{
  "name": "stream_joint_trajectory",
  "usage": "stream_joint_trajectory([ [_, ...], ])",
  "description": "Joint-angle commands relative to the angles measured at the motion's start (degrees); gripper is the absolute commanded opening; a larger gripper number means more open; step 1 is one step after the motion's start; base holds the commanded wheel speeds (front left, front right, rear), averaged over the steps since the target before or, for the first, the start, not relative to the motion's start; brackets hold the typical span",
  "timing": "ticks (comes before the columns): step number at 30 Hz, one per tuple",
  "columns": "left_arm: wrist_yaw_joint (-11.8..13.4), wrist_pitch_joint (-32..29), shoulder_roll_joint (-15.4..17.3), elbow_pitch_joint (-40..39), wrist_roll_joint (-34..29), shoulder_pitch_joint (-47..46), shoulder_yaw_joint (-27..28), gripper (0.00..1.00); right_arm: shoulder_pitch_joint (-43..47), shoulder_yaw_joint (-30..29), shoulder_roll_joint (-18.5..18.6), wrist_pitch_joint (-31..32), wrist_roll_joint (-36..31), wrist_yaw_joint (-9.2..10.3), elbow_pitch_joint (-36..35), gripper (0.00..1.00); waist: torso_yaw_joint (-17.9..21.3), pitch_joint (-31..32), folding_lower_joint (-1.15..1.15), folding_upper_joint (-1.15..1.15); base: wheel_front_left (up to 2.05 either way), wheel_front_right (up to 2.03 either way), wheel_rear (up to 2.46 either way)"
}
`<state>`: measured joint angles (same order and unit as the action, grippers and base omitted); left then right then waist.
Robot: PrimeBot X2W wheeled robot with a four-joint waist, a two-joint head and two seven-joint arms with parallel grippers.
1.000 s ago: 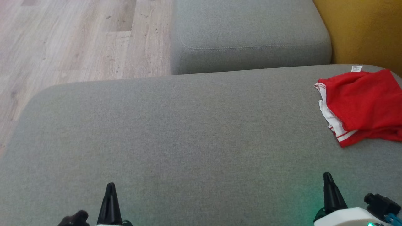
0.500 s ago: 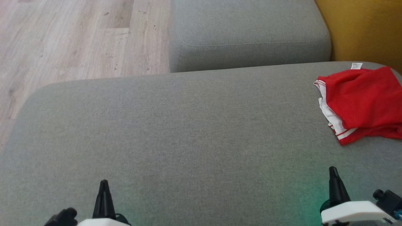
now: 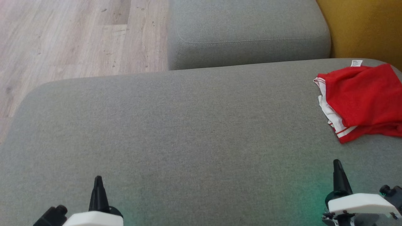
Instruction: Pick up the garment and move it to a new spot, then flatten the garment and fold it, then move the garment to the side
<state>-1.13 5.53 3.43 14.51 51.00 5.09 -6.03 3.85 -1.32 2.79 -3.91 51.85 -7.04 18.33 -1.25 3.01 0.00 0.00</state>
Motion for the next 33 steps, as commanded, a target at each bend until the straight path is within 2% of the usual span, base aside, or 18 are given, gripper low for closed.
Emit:
stream_joint_trajectory([
  [1,-0.6,-0.3,0.9,-1.6,1.7,-3.5,1.7,0.0,-3.2,0.1,0.4,0.5,1.8,-0.23,-2.1,0.0,0.0,-0.1,0.0,0.0,0.0,0.0,0.0],
  [33,-3.6,-5.5,0.9,-1.1,22.9,-7.4,6.2,0.0,-6.7,-2.7,0.2,5.6,21.6,-0.35,-3.2,0.0,0.7,-1.7,0.0,0.0,0.0,0.0,0.0],
])
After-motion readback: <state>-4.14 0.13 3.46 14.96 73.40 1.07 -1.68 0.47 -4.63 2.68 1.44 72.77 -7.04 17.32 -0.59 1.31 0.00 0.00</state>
